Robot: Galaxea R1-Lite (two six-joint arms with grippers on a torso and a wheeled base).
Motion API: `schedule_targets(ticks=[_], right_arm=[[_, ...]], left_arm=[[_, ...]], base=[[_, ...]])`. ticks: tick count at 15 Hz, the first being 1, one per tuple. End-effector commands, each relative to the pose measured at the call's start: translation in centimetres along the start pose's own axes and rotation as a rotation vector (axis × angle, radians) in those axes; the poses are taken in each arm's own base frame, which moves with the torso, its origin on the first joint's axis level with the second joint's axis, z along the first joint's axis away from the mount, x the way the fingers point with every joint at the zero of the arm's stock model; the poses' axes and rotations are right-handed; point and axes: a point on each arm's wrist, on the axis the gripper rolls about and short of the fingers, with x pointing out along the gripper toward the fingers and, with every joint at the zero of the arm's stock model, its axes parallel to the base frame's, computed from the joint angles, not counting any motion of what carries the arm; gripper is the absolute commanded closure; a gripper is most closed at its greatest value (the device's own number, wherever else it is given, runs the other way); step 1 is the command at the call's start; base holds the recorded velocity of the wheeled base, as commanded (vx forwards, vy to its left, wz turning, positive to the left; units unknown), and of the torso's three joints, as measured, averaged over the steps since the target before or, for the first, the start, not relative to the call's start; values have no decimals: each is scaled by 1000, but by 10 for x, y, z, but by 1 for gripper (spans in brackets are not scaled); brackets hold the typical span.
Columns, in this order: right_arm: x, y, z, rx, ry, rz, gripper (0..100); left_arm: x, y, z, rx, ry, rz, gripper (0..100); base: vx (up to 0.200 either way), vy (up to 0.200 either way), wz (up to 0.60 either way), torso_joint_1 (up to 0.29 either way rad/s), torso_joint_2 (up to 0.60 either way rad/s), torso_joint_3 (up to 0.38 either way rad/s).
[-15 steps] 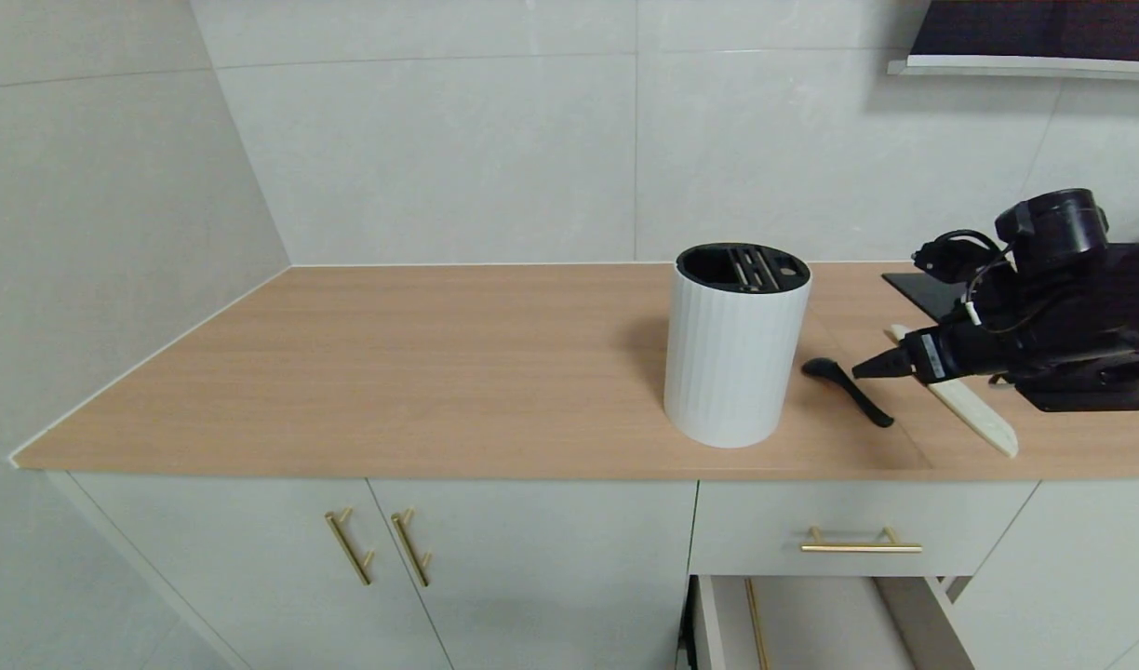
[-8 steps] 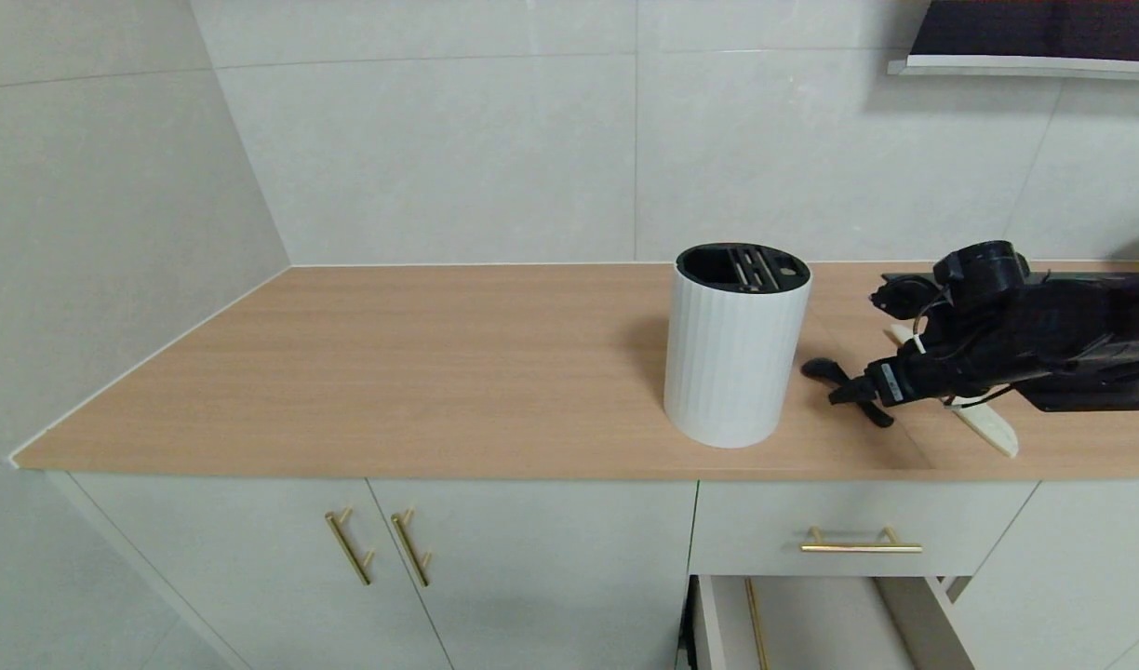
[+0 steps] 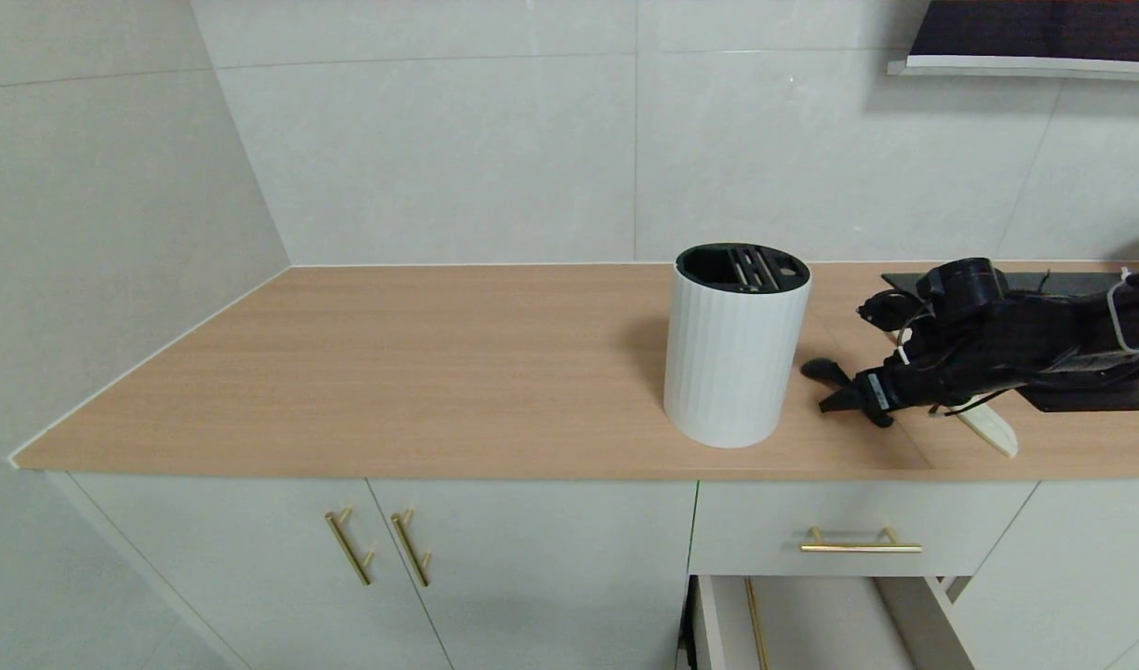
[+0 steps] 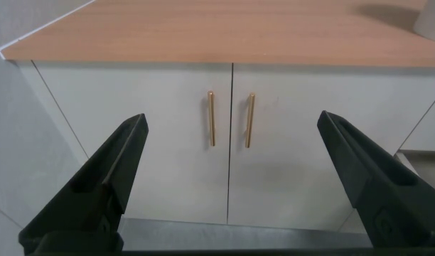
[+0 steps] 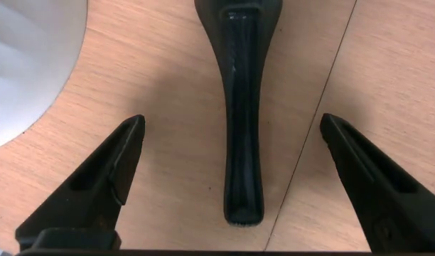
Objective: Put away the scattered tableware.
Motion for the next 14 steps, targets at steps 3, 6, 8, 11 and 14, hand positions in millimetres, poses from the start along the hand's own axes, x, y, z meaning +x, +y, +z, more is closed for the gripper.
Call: schedule_targets(ticks=[3,6,8,11,14], right_arm=[[3,0,-2,1,8,5,100],[3,0,-2,1,8,7,100],[0,0,0,2,4,4,100],[-35,5,8,52,-32,-7,100],[-119,23,0,194,-66,-22,100]], left_arm=[[0,0,0,-1,-1,0,0],[0,0,1,-1,-3,0,0],[0,0,0,-1,-1,0,0],[0,0,0,-1,-1,0,0],[0,0,0,-1,0,0,0]], base=[[0,0,0,0,0,0],[0,0,0,0,0,0],[0,0,0,0,0,0],[0,0,0,0,0,0],[0,0,0,0,0,0]])
